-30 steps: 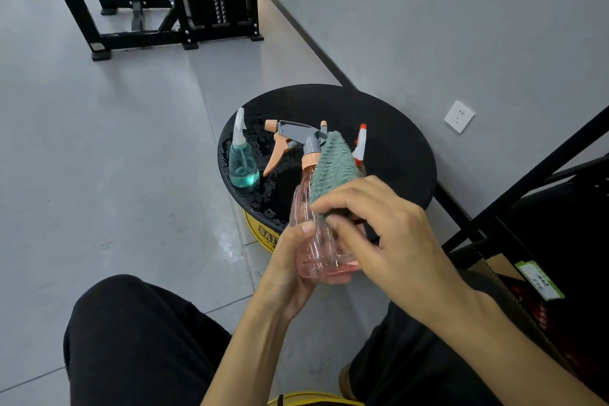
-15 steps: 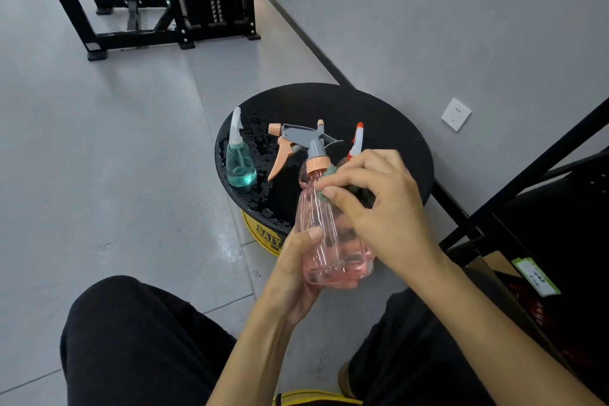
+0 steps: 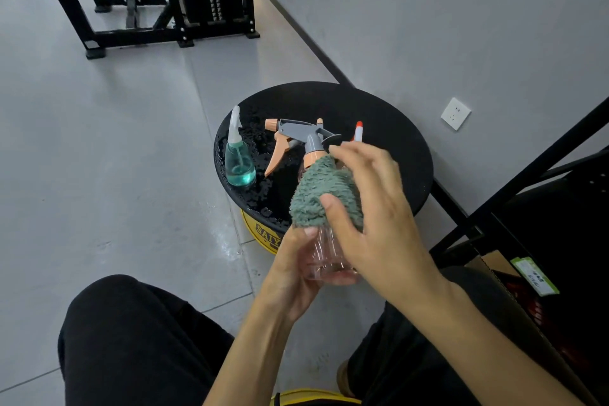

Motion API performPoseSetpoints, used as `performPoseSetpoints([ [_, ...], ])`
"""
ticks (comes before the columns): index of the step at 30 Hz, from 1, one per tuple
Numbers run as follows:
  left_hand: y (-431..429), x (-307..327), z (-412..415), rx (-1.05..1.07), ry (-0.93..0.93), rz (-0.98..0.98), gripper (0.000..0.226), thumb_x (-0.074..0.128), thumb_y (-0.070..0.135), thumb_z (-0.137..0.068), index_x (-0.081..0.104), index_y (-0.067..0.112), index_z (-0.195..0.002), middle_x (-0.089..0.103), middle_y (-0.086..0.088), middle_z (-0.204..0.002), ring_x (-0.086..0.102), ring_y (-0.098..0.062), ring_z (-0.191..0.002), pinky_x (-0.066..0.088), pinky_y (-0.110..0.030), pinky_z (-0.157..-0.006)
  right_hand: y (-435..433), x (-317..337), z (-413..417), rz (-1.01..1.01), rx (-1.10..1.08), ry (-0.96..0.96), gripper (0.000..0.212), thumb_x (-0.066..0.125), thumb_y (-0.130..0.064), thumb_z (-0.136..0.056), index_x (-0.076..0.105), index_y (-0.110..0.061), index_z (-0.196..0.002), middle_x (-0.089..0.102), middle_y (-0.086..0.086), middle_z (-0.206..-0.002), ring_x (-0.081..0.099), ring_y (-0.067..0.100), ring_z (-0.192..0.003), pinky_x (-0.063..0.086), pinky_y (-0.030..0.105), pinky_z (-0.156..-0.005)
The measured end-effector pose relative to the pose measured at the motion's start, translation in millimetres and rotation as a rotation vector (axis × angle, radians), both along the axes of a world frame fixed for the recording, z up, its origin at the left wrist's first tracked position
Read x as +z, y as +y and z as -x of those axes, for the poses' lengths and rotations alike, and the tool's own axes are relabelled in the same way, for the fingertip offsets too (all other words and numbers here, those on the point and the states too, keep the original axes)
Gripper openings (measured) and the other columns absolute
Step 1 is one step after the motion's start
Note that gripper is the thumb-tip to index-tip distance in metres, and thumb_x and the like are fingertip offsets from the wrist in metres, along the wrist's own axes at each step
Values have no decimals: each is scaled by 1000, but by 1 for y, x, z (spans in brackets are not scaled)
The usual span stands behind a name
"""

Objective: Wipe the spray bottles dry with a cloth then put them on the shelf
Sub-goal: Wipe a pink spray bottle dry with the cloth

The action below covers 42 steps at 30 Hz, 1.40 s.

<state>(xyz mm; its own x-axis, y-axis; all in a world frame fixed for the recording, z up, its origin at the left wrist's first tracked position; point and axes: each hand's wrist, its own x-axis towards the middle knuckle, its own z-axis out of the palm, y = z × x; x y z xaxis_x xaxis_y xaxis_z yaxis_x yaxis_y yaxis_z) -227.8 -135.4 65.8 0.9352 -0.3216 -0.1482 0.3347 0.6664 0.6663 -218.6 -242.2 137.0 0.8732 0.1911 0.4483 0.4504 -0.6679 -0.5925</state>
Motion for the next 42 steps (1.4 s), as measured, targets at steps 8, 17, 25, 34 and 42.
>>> performPoseSetpoints([
  [8, 5, -6, 0, 48, -29, 49, 44, 77, 34, -52, 75, 19, -93, 74, -3, -84, 71, -13, -76, 59, -28, -62, 10, -19, 20, 143, 111, 109, 51, 26, -32, -98, 32, -28, -148, 20, -16, -157, 1, 7, -148, 23, 50, -116],
  [17, -1, 3, 1, -24, -35, 26, 41, 81, 40, -48, 75, 25, -86, 71, 2, -70, 68, -12, -58, 54, -31, -46, 8, -10, -15, 213, -50, 114, 58, 11, -42, -97, 24, -25, -151, 11, -16, -159, -11, 5, -146, -4, 52, -118],
  [25, 5, -8, -2, 40, -15, 74, 67, 86, 61, -50, 76, 23, -105, 72, -5, -112, 69, -16, -103, 58, -32, -81, 15, -22, 25, 277, 100, 83, 54, 20, -33, -99, 14, -32, -152, 3, -16, -160, -6, 17, -149, 12, 48, -119],
  [34, 3, -4, -4, 16, -40, -76, 52, 70, 69, -63, 77, 30, -97, 75, -4, -88, 72, -16, -77, 61, -38, -67, 5, -8, -22, 106, 44, 200, 52, 22, -39, -99, 29, -28, -150, 14, -20, -158, -2, 9, -148, 13, 46, -119],
  [42, 4, -7, -4, 60, 75, 104, 48, 43, 58, -85, 79, 28, -95, 73, -3, -110, 68, -15, -105, 56, -31, -87, 20, -20, 22, 303, 55, 134, 58, 25, -40, -94, 24, -29, -151, 14, -20, -158, -9, 10, -147, 10, 55, -117],
])
